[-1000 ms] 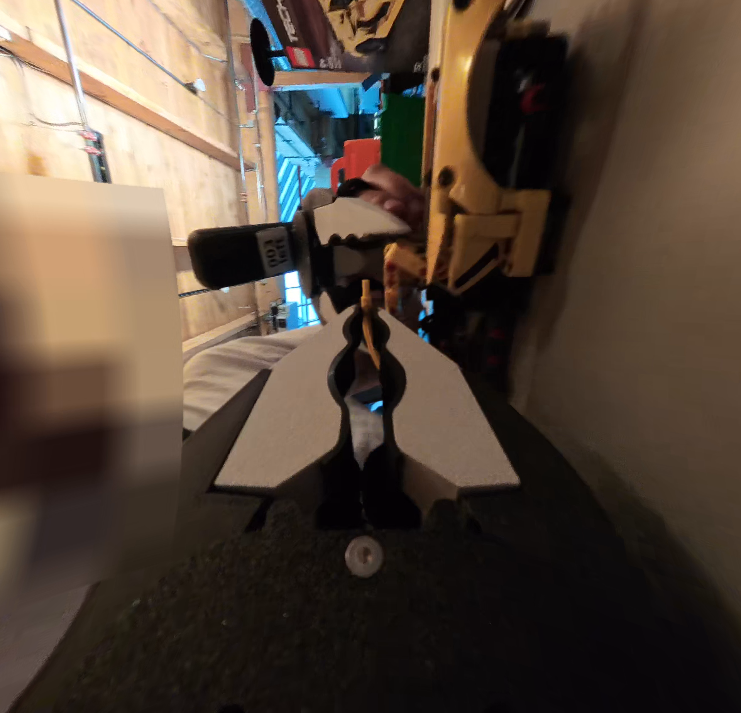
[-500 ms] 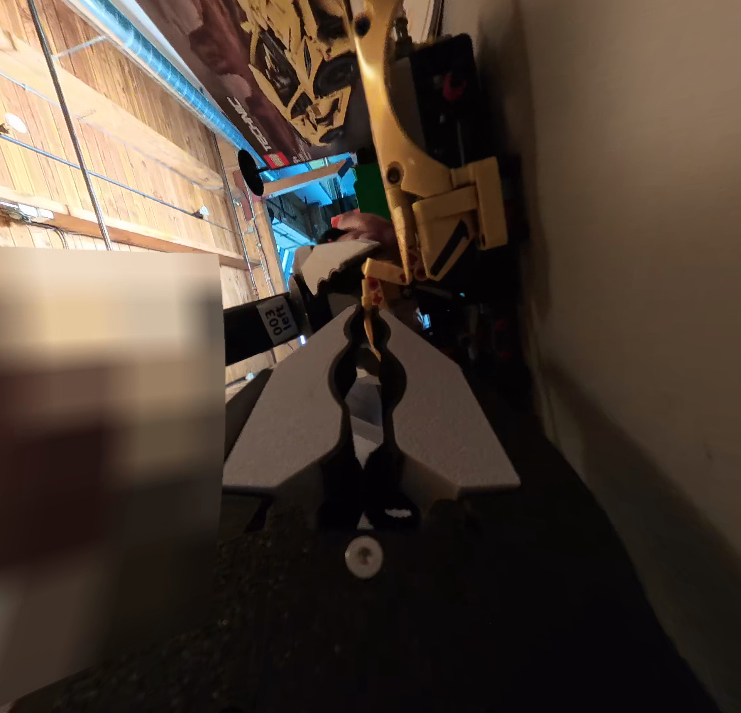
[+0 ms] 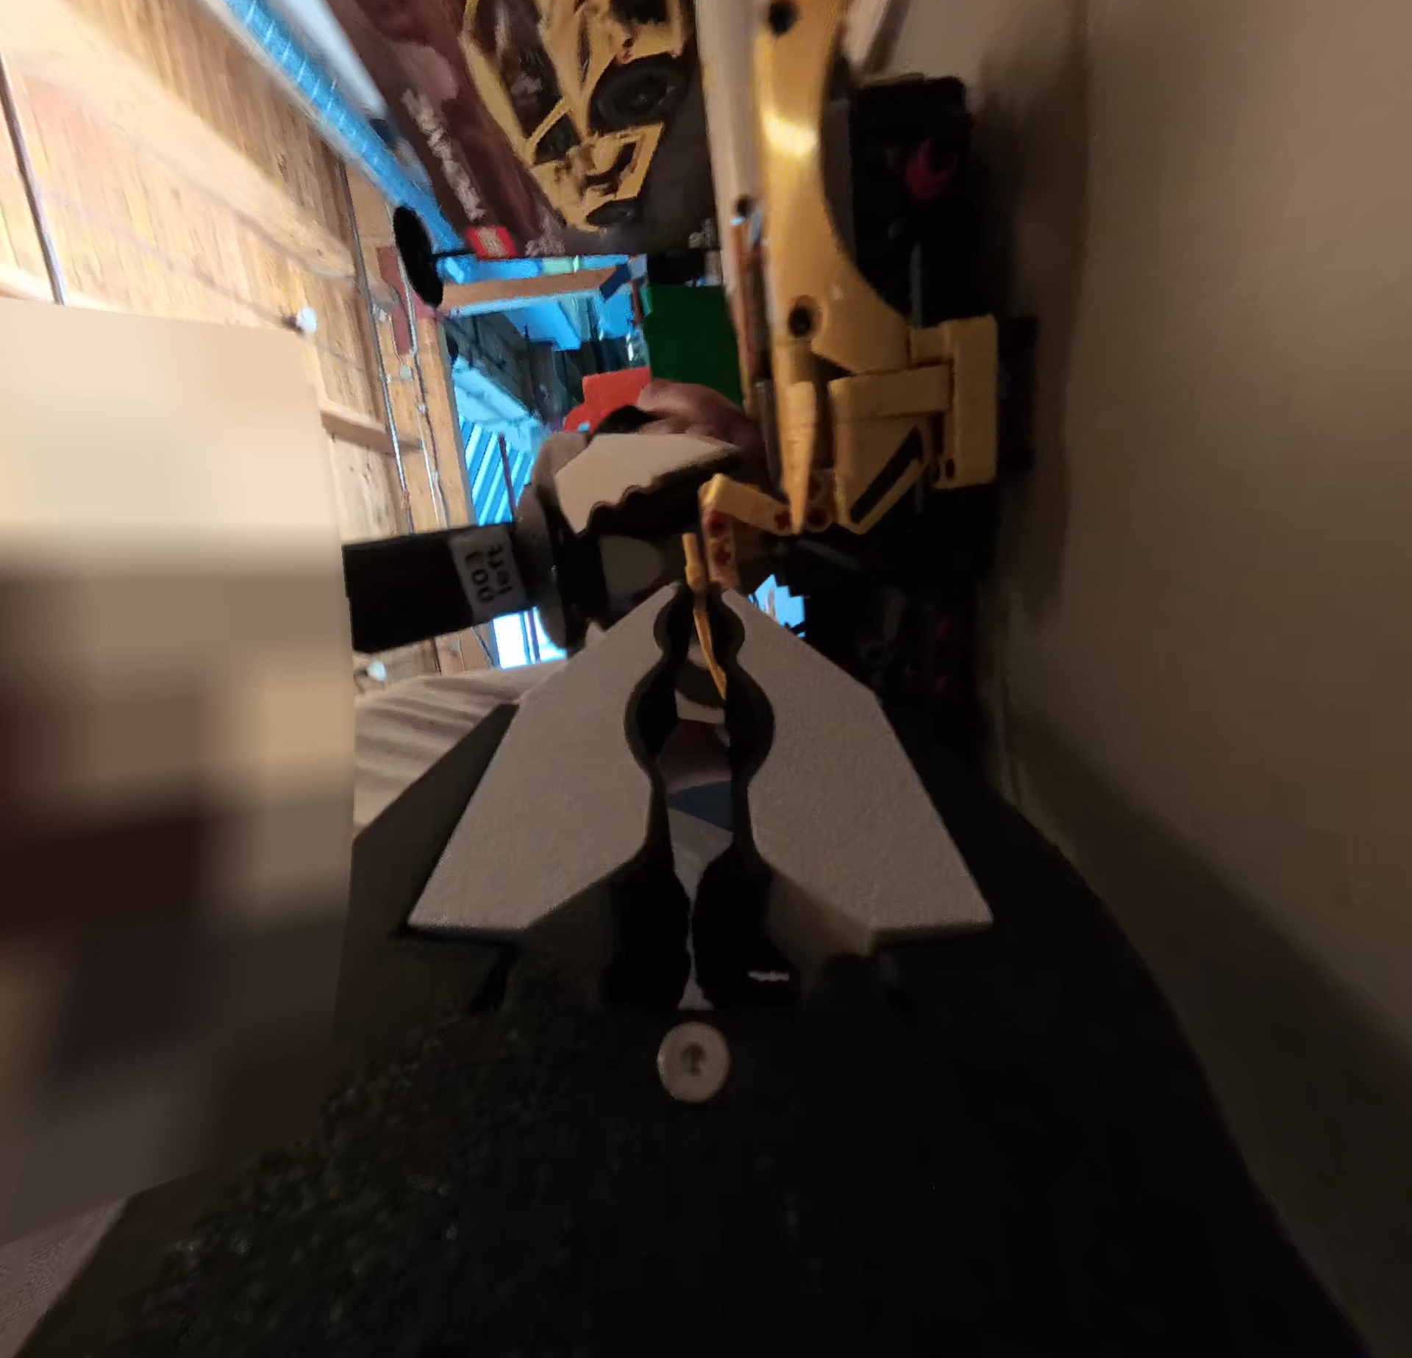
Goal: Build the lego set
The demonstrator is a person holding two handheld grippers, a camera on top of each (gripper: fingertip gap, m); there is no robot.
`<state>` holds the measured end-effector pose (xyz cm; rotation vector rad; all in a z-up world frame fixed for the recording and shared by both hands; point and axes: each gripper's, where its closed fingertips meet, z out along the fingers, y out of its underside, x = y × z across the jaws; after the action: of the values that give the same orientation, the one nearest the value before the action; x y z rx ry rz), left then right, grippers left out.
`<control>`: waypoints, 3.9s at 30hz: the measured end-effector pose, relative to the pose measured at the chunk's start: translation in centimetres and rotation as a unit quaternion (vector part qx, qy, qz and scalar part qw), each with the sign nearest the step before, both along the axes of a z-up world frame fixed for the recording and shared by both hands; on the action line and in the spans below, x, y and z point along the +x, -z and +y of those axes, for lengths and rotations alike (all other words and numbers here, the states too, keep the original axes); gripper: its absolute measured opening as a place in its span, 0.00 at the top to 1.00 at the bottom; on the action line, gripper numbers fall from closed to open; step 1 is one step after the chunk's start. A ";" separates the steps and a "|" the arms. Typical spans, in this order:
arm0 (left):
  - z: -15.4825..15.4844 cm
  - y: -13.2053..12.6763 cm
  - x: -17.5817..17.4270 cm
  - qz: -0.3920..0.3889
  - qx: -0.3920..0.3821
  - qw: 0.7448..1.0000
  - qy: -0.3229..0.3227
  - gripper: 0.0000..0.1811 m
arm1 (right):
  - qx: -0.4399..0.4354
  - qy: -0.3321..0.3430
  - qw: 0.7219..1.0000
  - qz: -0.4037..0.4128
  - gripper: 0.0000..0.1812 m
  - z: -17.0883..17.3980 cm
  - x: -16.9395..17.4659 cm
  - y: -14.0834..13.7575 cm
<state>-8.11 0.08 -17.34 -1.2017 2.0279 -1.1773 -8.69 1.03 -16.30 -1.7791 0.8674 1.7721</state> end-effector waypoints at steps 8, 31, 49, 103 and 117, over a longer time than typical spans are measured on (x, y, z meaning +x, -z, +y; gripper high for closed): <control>0.0 0.0 0.0 -0.006 0.001 1.000 0.003 0.64 | 0.121 -0.170 0.935 -0.287 0.83 -5.1 -1.2 3.1; 0.9 -4.4 -0.1 -0.172 0.356 0.918 -0.019 0.65 | 0.103 -0.224 0.954 -0.168 0.92 -7.3 -3.2 -3.7; -2.5 -8.8 -0.1 -0.398 0.572 0.714 -0.063 0.98 | 0.245 -0.072 0.934 -0.249 0.82 -3.7 -0.3 -7.6; -0.3 -7.2 0.9 -0.252 0.424 0.863 -0.108 0.99 | 0.274 0.046 0.706 -0.652 0.98 -2.3 -0.2 -7.3; -0.9 -7.2 1.1 -0.257 0.438 0.855 -0.106 1.00 | 0.268 0.054 0.722 -0.636 0.98 -2.1 -0.2 -6.9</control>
<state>-6.97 -0.80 -10.15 -0.5361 1.6268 -0.2961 -8.88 -1.12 -9.40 -1.8670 -0.1456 0.2938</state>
